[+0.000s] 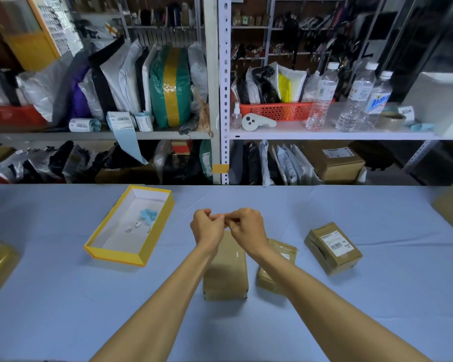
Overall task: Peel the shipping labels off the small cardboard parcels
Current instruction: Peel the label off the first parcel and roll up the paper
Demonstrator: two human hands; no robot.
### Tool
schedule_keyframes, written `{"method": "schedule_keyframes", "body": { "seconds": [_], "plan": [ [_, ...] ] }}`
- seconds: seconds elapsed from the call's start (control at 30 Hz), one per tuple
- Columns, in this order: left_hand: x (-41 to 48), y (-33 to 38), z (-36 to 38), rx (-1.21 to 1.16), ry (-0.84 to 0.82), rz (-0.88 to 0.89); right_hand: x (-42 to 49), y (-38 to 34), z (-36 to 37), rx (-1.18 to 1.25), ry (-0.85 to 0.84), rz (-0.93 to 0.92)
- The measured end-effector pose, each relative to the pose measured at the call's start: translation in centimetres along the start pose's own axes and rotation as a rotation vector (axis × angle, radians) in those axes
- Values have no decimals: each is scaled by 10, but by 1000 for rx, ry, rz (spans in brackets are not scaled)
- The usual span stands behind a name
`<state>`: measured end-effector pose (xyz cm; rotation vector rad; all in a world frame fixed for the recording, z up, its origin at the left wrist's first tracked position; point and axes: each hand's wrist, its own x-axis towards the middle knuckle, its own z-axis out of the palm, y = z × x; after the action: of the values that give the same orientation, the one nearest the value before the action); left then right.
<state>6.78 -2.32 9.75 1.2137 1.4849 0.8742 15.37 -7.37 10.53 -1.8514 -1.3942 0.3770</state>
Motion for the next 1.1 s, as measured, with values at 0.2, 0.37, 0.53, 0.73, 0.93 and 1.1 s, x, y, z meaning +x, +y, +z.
{"method": "schedule_keyframes", "body": {
  "seconds": [0.2, 0.37, 0.53, 0.73, 0.93, 1.1],
  "plan": [
    [-1, 1, 3, -2, -138, 89, 13, 12, -25, 196, -27, 185],
    [-7, 19, 22, 49, -239, 193, 19, 19, -48, 102, 21, 203],
    [-14, 32, 43, 284, -437, 403, 5, 42, -78, 199, 103, 298],
    [-36, 40, 88, 279, -563, 412, -21, 66, -116, 193, 193, 378],
    [-66, 48, 138, 250, -756, 447, -55, 87, -155, 128, 378, 524],
    [-118, 52, 184, 272, -1028, 520, -110, 93, -193, 82, 663, 658]
  ]
}}
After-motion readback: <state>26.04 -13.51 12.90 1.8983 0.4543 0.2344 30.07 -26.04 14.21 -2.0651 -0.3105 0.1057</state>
